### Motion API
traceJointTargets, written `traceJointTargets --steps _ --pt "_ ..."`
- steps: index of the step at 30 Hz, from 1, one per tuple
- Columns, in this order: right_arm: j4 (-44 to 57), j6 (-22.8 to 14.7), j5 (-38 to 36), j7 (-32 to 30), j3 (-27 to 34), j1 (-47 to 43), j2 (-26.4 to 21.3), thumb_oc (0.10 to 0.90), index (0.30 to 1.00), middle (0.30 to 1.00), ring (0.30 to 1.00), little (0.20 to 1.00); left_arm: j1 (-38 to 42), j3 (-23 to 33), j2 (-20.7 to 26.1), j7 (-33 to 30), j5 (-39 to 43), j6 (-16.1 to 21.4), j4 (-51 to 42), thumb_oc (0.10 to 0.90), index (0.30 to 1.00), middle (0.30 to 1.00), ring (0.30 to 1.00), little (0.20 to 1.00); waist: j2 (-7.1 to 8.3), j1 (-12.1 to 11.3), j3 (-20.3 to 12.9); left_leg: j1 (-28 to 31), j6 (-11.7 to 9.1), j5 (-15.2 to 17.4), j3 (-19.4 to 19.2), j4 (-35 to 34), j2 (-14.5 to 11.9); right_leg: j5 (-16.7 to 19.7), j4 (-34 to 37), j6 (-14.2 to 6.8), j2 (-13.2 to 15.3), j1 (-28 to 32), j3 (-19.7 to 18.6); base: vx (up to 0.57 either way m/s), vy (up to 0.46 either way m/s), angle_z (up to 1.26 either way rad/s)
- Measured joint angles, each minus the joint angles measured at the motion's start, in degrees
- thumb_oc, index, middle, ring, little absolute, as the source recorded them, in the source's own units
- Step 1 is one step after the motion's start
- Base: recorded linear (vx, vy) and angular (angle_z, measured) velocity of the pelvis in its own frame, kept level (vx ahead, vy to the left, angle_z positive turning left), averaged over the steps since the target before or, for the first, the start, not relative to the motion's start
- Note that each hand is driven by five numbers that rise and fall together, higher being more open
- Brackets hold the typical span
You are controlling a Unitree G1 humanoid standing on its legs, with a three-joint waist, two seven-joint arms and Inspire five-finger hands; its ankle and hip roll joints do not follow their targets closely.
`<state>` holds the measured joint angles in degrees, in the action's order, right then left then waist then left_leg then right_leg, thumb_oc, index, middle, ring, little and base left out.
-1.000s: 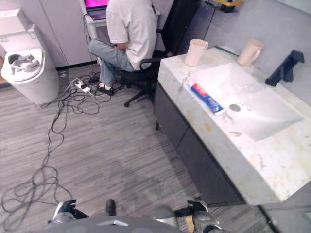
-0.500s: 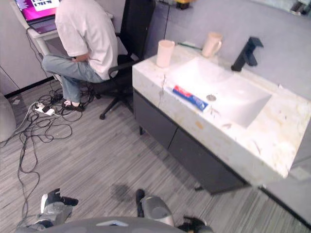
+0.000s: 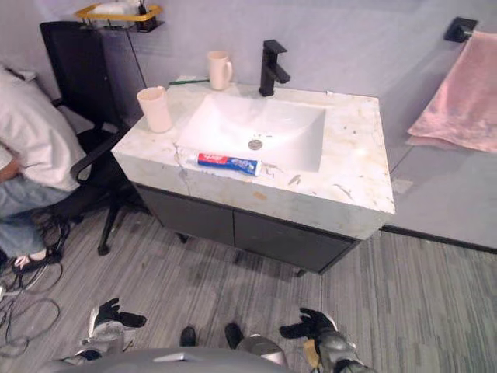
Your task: Organize the bathroom.
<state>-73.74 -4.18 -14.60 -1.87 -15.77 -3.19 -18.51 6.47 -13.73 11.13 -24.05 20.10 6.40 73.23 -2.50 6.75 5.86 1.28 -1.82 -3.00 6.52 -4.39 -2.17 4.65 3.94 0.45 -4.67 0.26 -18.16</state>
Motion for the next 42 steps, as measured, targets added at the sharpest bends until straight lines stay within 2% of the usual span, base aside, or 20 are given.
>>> traceJointTargets --steps 1,2,3,4,6,7,10,12,15,17,20,21,23,27,29,32,35,37,40,42 --pt "-0.2 0.0 0.4 -0.2 0.4 0.3 0.1 0.800 0.900 0.900 0.900 0.900 0.0 -0.2 0.1 0.1 0.1 -0.1 0.0 0.800 0.900 0.900 0.900 0.900 -0.41 -0.2 0.2 0.3 0.5 -0.8 -2.2 -0.7 -0.2 -1.0 -1.1 -0.5 1.0 -0.9 2.4 -0.03 0.211 -0.99" --pt "-0.1 0.0 0.6 -0.2 0.6 0.6 0.5 0.800 0.900 0.900 0.900 0.900 -0.6 -0.5 0.4 0.3 0.1 -0.4 0.1 0.800 0.900 0.900 0.900 0.900 -1.07 -0.3 0.8 0.5 1.0 -1.8 -5.6 -0.8 -0.1 -1.9 -2.5 -0.7 3.1 -1.8 7.1 -0.02 0.118 -0.98" --pt "0.2 0.0 0.7 -0.1 0.5 0.9 1.1 0.800 0.900 0.900 0.900 0.900 -0.9 -0.5 0.8 0.3 0.4 -0.6 0.2 0.800 0.900 0.900 0.900 0.900 -0.15 -0.2 1.1 1.2 1.8 -1.4 -7.3 -0.7 0.5 -2.1 -3.2 -0.9 4.9 -2.5 10.1 -0.03 0.115 -1.14" --pt "0.5 0.1 0.7 0.3 0.5 1.4 2.2 0.800 0.900 0.900 0.900 0.900 -1.6 0.3 1.2 0.4 1.3 -0.6 0.5 0.800 0.900 0.900 0.900 0.900 0.03 -0.5 1.5 1.5 2.3 -0.8 -9.7 -0.7 1.2 -2.9 -4.7 -2.4 7.4 -3.5 13.9 -0.03 0.059 -0.90" --pt "1.2 0.2 0.7 0.0 1.5 2.0 2.9 0.800 0.900 0.900 0.900 0.900 -2.6 1.8 1.5 0.4 2.2 0.0 0.9 0.800 0.900 0.900 0.900 0.900 0.72 -0.6 1.5 2.1 2.5 -0.6 -13.5 -0.7 1.4 -3.5 -5.7 -3.9 9.7 -4.6 19.0 -0.04 0.047 -0.98" --pt "1.5 0.4 0.9 0.0 1.5 2.0 2.7 0.800 0.900 0.900 0.900 0.900 -3.3 2.6 1.8 0.4 2.3 1.0 0.9 0.800 0.900 0.900 0.900 0.900 1.15 -1.8 1.6 2.7 2.4 0.0 -15.7 -0.6 1.5 -3.7 -6.0 -4.4 10.7 -5.1 21.8 -0.02 0.018 -0.99" --pt "1.6 1.2 1.2 0.5 1.0 2.7 3.3 0.800 0.900 0.900 0.900 0.900 -3.7 3.3 3.1 0.2 1.9 4.6 0.2 0.800 0.900 0.900 0.900 0.900 2.69 -1.9 1.6 3.2 2.1 0.5 -16.5 -0.6 1.6 -2.1 -3.7 -6.8 11.5 -3.4 22.8 0.00 0.025 -0.31" --pt "1.8 1.4 1.2 0.6 1.0 3.3 3.4 0.800 0.900 0.900 0.900 0.900 -4.9 3.2 3.5 -1.9 1.6 6.9 -6.7 0.800 0.900 0.900 0.900 0.900 3.18 -2.4 1.4 3.3 2.0 0.6 -16.0 -0.7 1.6 0.7 -2.6 -6.7 11.3 -2.8 22.8 0.00 0.029 0.12" --pt "3.9 2.6 0.8 0.0 1.0 3.5 2.4 0.800 0.900 0.900 0.900 0.900 -7.0 3.2 3.9 -9.2 -4.1 8.0 -28.1 0.800 0.900 0.900 0.900 0.900 1.98 -4.8 1.3 3.3 1.8 0.5 -15.0 -0.6 0.9 2.4 0.7 -5.6 10.2 -0.3 23.4 0.00 0.006 0.09" --pt "5.2 2.7 0.6 -0.4 1.1 3.5 2.3 0.800 0.900 0.900 0.900 0.900 -7.1 3.2 5.6 -12.6 -6.6 6.9 -38.4 0.800 0.900 0.900 0.900 0.900 1.78 -5.1 1.2 3.2 1.7 0.6 -14.3 -0.7 0.5 2.3 0.7 -5.3 9.8 0.0 24.0 -0.01 -0.020 0.16" --pt "7.1 2.3 -0.4 -1.0 1.8 4.1 2.7 0.800 0.900 0.900 0.900 0.900 -7.6 5.9 14.1 -16.7 -14.5 4.5 -60.2 0.800 0.900 0.900 0.900 0.900 1.84 -5.8 1.2 3.2 1.1 1.0 -13.2 -0.8 -0.1 1.9 1.0 -4.9 9.2 0.5 24.9 0.00 -0.029 0.15" --pt "7.1 2.2 -0.4 -1.3 1.8 4.3 2.6 0.800 0.900 0.900 0.900 0.900 -6.4 7.6 16.2 -18.2 -19.4 5.9 -63.8 0.800 0.900 0.900 0.900 0.900 1.47 -6.4 0.8 3.3 1.0 1.0 -12.5 -0.8 -0.2 1.6 1.0 -4.9 9.2 0.9 25.6 0.00 -0.021 0.23" --pt "6.9 2.1 -0.4 -1.5 1.8 5.1 2.5 0.800 0.900 0.900 0.900 0.900 -6.2 10.9 19.5 -18.7 -22.5 5.4 -71.4 0.800 0.900 0.900 0.900 0.900 1.01 -6.8 0.2 3.3 1.0 1.0 -12.2 -0.8 -0.2 1.4 1.0 -4.9 9.2 1.0 25.9 -0.01 -0.016 0.15" --pt "6.7 2.0 -0.4 -1.7 1.7 5.8 2.3 0.800 0.900 0.900 0.900 0.900 -3.7 14.2 22.3 -12.7 -24.5 5.3 -78.6 0.800 0.900 0.900 0.900 0.900 0.50 -7.9 -0.2 3.9 0.5 0.8 -11.4 -0.6 0.1 1.3 1.0 -5.0 9.2 2.0 26.5 -0.01 -0.002 0.12" --pt "6.1 1.3 -0.3 -1.5 1.4 5.5 2.4 0.800 0.900 0.900 0.900 0.900 -1.8 11.3 26.3 -4.1 -21.5 1.0 -81.1 0.800 0.900 0.900 0.900 0.900 0.65 -8.1 -0.4 4.1 0.6 0.8 -11.4 -0.6 0.3 1.2 1.0 -5.1 9.4 2.2 26.4 0.00 0.000 0.00" --pt "5.9 1.3 -0.2 -1.3 0.6 4.6 2.6 0.800 0.900 0.900 0.900 0.900 -1.1 7.9 29.7 3.3 -20.6 -3.2 -82.4 0.800 0.900 0.900 0.900 0.900 0.64 -6.5 -0.6 4.2 0.7 0.9 -11.8 -0.7 0.6 1.3 1.0 -5.3 9.7 2.1 25.9 -0.01 0.007 -0.06" --pt "5.9 1.3 -0.1 -1.3 0.6 4.6 2.7 0.800 0.900 0.900 0.900 0.900 0.5 6.3 32.3 11.5 -20.2 -6.4 -84.1 0.800 0.900 0.900 0.900 0.900 0.92 -6.2 -0.8 4.3 0.7 0.9 -12.3 -0.7 0.6 1.3 1.0 -5.3 9.7 1.9 25.5 -0.02 0.013 -0.09" --pt "5.9 1.3 -0.1 -1.3 0.6 4.6 2.7 0.800 0.900 0.900 0.900 0.900 1.0 6.1 34.4 14.6 -20.2 -7.5 -85.1 0.800 0.900 0.900 0.900 0.900 0.90 -5.8 -0.8 4.3 0.7 0.9 -12.4 -0.6 0.6 1.3 1.0 -5.3 9.7 1.9 25.4 0.00 0.007 -0.02" --pt "5.6 1.4 0.1 -1.2 -0.1 4.3 2.6 0.800 0.900 0.900 0.900 0.900 6.2 4.3 44.2 20.2 -20.4 -10.4 -85.0 0.800 0.900 0.900 0.900 0.900 0.83 -5.1 -0.9 4.5 0.7 0.9 -12.4 -0.7 0.5 1.4 1.0 -5.3 9.6 2.1 25.3 0.00 0.000 0.00" --pt "5.7 1.7 0.2 -1.1 -0.5 4.1 2.4 0.800 0.900 0.900 0.900 0.900 12.4 1.9 48.1 22.7 -19.6 -11.7 -82.9 0.800 0.900 0.900 0.900 0.900 0.70 -5.2 -1.0 4.9 0.6 1.0 -12.6 -0.6 0.5 1.4 1.0 -5.4 9.7 2.4 25.2 -0.01 0.013 -0.02"
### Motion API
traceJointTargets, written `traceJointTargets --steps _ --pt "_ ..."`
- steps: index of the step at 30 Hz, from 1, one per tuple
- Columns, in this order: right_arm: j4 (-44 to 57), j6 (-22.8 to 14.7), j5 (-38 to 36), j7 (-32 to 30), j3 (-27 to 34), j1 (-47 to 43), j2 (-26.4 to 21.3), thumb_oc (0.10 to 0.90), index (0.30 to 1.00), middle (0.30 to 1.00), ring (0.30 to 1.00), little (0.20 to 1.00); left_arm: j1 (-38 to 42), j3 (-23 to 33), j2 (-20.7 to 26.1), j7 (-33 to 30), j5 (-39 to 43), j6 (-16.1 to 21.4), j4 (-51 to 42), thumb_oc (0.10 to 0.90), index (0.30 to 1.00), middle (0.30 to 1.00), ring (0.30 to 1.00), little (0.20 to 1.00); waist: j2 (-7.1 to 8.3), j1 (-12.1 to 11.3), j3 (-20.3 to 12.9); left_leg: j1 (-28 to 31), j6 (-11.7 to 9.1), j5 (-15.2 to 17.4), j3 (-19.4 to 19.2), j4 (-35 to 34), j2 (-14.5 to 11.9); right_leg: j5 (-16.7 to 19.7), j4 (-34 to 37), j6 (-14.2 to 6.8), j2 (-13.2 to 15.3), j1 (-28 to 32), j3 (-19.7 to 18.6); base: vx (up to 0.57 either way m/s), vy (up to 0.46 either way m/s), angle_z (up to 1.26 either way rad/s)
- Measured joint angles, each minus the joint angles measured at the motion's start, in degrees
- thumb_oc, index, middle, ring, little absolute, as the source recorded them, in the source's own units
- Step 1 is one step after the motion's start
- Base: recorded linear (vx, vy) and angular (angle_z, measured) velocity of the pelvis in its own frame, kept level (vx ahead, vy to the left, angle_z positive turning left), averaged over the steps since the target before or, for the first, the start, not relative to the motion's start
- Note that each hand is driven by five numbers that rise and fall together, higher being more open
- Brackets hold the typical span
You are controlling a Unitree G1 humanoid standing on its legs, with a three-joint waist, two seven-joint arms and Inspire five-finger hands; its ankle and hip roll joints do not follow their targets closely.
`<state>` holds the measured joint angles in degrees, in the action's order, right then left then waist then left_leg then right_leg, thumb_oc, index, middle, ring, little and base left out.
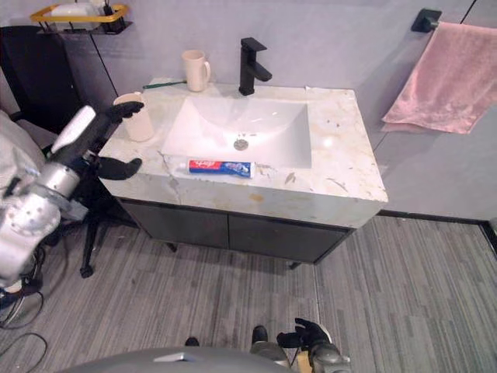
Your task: Organize the bathroom.
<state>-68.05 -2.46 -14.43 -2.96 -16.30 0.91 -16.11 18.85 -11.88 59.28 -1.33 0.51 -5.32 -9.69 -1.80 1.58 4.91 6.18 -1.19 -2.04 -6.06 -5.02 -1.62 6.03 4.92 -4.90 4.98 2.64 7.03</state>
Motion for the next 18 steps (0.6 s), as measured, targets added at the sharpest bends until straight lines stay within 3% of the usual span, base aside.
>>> traceJointTargets --steps 3,6,11,15,18 --pt "-0.6 1.0 0.2 0.1 -1.5 -1.0 -0.3 0.800 0.900 0.900 0.900 0.900 14.8 -9.5 6.7 5.3 4.8 -0.3 7.5 0.800 0.900 0.900 0.900 0.900 -0.48 0.5 -1.0 0.4 -0.1 0.2 -0.6 -0.2 0.1 0.1 0.0 -0.1 0.1 0.2 -0.6 -0.01 0.027 -0.08" --pt "-0.9 2.0 0.5 1.0 -2.4 -2.0 -1.6 0.800 0.900 0.900 0.900 0.900 22.7 -15.6 7.1 11.1 9.1 -0.6 13.0 0.800 0.900 0.900 0.900 0.900 -1.94 1.3 -2.0 0.5 0.0 0.3 -1.2 -0.2 0.3 0.2 0.0 -0.2 0.3 0.0 -1.1 0.00 0.016 -0.10" --pt "-1.1 3.2 0.5 1.4 -2.4 -2.6 -2.1 0.800 0.900 0.900 0.900 0.900 24.8 -22.6 5.1 19.8 13.1 3.8 20.0 0.800 0.900 0.900 0.900 0.900 -3.45 2.5 -2.9 1.2 -0.1 0.4 -1.6 -0.2 0.1 0.1 -0.3 -0.2 0.0 0.4 -1.5 0.02 0.002 -0.06" --pt "-1.5 3.4 0.5 2.0 -2.4 -2.9 -2.1 0.800 0.900 0.900 0.900 0.900 24.1 -25.8 3.0 25.9 13.3 4.2 23.7 0.800 0.900 0.900 0.900 0.900 -3.51 3.1 -2.9 1.4 -0.2 0.4 -2.0 -0.2 0.0 0.2 -0.3 -0.1 -0.1 0.4 -1.9 0.02 0.005 -0.03" --pt "-1.5 3.4 0.9 2.2 -2.4 -3.0 -2.1 0.800 0.900 0.900 0.900 0.900 23.9 -27.6 1.8 27.0 13.2 4.2 24.3 0.800 0.900 0.900 0.900 0.900 -3.47 3.2 -3.0 1.5 -0.1 0.5 -2.1 -0.2 0.1 0.2 -0.3 -0.1 0.0 0.4 -2.1 0.01 0.000 -0.02"
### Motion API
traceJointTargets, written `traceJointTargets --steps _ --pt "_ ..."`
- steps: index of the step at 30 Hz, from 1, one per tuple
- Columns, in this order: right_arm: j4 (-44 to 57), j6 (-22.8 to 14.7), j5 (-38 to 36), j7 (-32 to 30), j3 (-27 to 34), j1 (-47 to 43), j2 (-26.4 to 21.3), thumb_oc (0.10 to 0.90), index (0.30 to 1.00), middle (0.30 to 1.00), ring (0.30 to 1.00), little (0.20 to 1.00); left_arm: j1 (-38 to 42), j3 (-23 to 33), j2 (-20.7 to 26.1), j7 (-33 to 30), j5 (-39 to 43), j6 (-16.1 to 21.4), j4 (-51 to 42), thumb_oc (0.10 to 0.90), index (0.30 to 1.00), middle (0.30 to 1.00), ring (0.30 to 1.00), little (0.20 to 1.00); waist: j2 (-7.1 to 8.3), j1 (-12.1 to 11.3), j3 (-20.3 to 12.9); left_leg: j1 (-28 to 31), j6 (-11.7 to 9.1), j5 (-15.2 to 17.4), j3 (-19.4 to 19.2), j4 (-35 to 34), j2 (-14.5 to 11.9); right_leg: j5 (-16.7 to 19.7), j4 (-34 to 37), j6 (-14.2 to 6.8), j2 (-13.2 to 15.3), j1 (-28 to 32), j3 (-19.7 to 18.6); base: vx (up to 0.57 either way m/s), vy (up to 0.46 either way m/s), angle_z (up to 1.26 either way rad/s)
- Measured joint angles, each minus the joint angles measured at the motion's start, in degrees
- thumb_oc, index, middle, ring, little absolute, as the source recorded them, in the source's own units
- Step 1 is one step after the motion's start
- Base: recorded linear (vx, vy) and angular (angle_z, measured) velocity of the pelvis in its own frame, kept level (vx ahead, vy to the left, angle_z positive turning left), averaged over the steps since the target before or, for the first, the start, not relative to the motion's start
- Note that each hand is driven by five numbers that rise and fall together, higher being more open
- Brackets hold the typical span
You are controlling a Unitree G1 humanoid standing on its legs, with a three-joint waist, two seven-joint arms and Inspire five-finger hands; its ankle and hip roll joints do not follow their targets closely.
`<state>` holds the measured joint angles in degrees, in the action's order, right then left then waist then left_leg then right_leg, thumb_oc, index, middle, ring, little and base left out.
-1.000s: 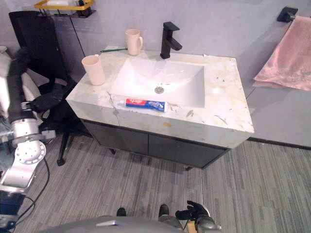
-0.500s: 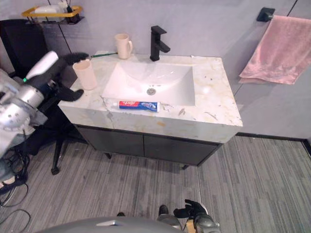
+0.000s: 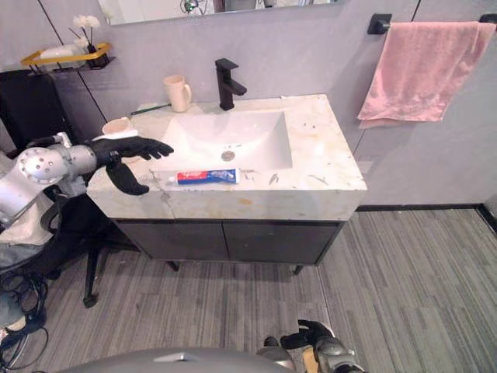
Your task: Organize the bathroom.
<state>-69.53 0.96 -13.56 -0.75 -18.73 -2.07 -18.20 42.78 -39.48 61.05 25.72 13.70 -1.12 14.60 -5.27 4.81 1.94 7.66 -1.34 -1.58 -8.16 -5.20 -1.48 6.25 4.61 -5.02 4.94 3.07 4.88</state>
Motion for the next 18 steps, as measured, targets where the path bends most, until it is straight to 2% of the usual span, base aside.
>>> traceJointTargets --steps 8,18 --pt "-0.4 0.3 2.0 0.4 -0.9 -0.8 -0.1 0.800 0.900 0.900 0.900 0.900 -3.8 -0.5 -4.6 -1.6 -1.0 0.1 2.2 0.800 0.900 0.900 0.900 0.900 0.01 0.1 -0.1 0.3 0.1 0.1 -0.7 0.0 -0.1 0.0 0.0 0.0 -0.1 0.0 -0.6 0.01 -0.012 -0.03" --pt "-0.5 -0.4 1.8 0.8 0.2 0.6 0.4 0.800 0.900 0.900 0.900 0.900 -11.7 4.3 -7.3 -6.7 -5.9 3.5 2.3 0.800 0.900 0.900 0.900 0.900 0.73 0.1 -0.9 0.7 0.0 0.5 -1.3 0.0 -0.1 0.0 0.3 0.0 -0.2 0.1 -1.2 0.03 -0.019 -0.03"
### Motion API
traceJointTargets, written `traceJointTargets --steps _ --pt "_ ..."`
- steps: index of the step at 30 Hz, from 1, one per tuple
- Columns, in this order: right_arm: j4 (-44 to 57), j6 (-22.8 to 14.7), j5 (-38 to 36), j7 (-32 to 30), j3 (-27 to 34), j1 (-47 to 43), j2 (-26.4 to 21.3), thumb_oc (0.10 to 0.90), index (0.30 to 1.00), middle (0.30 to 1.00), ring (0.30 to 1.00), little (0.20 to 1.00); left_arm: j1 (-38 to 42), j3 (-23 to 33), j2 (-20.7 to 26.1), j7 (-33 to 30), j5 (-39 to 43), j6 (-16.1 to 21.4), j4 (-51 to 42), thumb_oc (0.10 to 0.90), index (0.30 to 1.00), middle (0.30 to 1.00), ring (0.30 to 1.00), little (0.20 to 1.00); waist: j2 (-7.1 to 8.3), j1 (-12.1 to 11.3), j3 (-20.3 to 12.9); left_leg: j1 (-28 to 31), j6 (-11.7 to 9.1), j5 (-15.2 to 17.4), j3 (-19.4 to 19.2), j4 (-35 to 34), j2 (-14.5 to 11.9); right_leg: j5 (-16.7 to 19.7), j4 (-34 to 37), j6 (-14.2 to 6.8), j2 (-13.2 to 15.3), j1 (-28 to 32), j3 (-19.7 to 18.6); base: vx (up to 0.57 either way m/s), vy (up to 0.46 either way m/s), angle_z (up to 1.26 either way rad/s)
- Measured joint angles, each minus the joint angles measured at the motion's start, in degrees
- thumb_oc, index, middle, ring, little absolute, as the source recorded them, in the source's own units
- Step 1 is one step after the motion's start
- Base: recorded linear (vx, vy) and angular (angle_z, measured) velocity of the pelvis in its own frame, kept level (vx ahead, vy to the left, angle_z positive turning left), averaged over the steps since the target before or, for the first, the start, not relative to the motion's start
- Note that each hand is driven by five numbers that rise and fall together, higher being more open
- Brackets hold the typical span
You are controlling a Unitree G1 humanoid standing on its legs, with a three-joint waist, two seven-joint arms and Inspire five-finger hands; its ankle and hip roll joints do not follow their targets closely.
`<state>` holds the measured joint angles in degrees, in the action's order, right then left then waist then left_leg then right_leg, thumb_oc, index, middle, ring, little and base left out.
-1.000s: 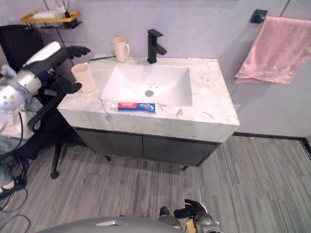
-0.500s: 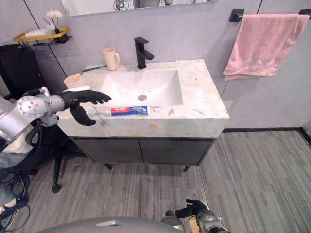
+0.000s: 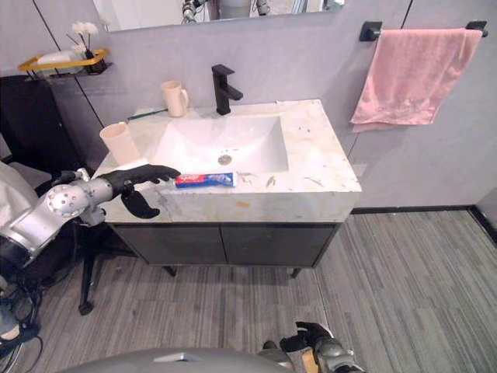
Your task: Organize the bathroom.
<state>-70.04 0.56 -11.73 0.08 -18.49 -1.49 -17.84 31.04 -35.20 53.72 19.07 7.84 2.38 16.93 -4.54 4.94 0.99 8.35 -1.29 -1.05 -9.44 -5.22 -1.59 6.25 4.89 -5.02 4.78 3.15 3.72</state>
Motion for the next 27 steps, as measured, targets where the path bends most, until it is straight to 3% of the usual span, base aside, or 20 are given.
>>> traceJointTargets --steps 6,13,17,27 --pt "0.1 -0.7 -0.4 -0.1 0.1 0.6 0.1 0.800 0.900 0.900 0.900 0.900 0.0 0.0 0.0 -1.2 -2.0 -0.3 0.0 0.800 0.900 0.900 0.900 0.900 0.13 0.2 -0.2 0.1 0.0 0.3 -0.6 0.0 0.0 0.0 0.0 0.0 0.0 -0.2 -0.6 0.04 -0.026 -0.05" --pt "0.0 -1.2 -0.3 -0.1 0.0 0.7 0.1 0.800 0.900 0.900 0.900 0.900 0.4 0.7 0.2 -2.0 -1.7 -5.3 -0.7 0.800 0.900 0.900 0.900 0.900 0.16 0.6 -0.2 0.1 0.1 0.4 -1.0 0.0 0.0 0.0 0.0 0.0 -0.1 -0.4 -0.9 0.05 -0.030 -0.02" --pt "-0.1 -1.1 -0.3 -0.3 -0.1 0.7 0.1 0.800 0.900 0.900 0.900 0.900 5.1 0.7 0.5 -1.9 -0.2 -10.1 -1.8 0.800 0.900 0.900 0.900 0.900 0.33 0.4 -0.2 0.0 0.1 0.4 -1.0 0.0 0.0 0.0 0.0 0.0 -0.1 -0.4 -0.9 0.03 -0.017 0.01" --pt "-0.1 -1.1 -0.4 -0.5 -0.3 0.5 0.1 0.800 0.900 0.900 0.900 0.900 15.7 0.0 2.5 0.0 7.9 -13.0 -1.8 0.800 0.900 0.900 0.900 0.900 0.23 1.1 -0.2 0.0 0.1 0.4 -1.0 0.0 0.0 0.0 0.0 0.0 -0.1 -0.4 -0.8 0.00 0.000 0.00"
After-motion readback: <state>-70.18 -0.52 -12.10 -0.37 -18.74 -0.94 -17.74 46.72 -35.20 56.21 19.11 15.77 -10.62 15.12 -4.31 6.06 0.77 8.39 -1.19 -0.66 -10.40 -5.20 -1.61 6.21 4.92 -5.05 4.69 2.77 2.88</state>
